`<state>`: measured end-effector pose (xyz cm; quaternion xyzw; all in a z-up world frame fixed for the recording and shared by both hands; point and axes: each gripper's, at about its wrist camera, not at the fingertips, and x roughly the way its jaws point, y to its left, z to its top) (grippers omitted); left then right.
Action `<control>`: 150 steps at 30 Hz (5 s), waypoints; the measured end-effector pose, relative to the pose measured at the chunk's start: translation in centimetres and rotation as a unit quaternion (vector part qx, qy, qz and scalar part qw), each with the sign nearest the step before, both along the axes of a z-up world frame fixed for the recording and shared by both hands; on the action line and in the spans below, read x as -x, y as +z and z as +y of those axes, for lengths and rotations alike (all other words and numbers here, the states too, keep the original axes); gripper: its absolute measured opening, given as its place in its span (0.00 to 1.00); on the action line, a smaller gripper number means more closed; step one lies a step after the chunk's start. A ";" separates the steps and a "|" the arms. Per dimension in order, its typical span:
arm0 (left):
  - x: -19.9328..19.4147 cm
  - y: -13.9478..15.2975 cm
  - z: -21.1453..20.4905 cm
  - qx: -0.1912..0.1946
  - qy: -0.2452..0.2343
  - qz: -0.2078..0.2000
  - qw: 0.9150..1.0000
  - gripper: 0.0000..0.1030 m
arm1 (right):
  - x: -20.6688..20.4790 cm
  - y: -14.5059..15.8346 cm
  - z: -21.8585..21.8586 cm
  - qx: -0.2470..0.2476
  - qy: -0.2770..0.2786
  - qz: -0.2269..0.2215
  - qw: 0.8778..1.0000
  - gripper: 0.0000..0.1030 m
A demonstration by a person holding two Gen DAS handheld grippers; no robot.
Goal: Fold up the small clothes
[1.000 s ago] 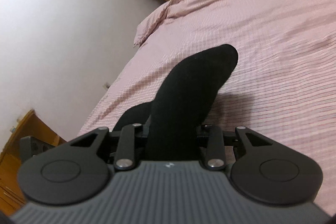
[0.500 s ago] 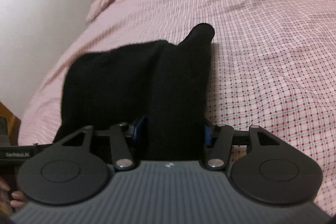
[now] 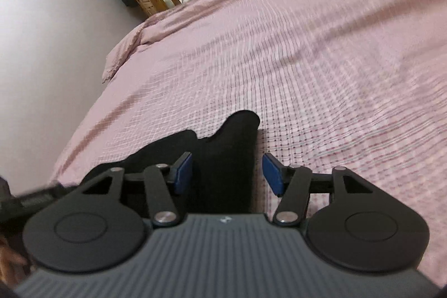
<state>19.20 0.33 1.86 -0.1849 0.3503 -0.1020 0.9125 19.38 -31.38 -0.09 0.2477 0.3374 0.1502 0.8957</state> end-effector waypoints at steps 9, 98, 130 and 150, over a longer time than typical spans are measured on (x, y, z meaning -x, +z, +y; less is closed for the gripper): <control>-0.4 -2.1 0.0 -0.107 0.035 -0.003 0.994 0.21 | 0.8 -1.0 5.2 0.121 -0.011 -0.058 0.991 0.21; 15.9 -1.3 -3.9 -0.183 -0.020 0.085 0.979 0.92 | 19.7 0.1 6.8 0.162 0.016 0.017 0.987 0.66; 16.0 -1.3 -3.9 -0.183 -0.021 0.085 0.979 0.92 | 19.7 0.3 6.9 0.162 0.017 0.015 0.987 0.66; 15.9 -1.4 -3.8 -0.183 -0.021 0.087 0.979 0.92 | 19.7 0.3 6.9 0.162 0.017 0.015 0.987 0.66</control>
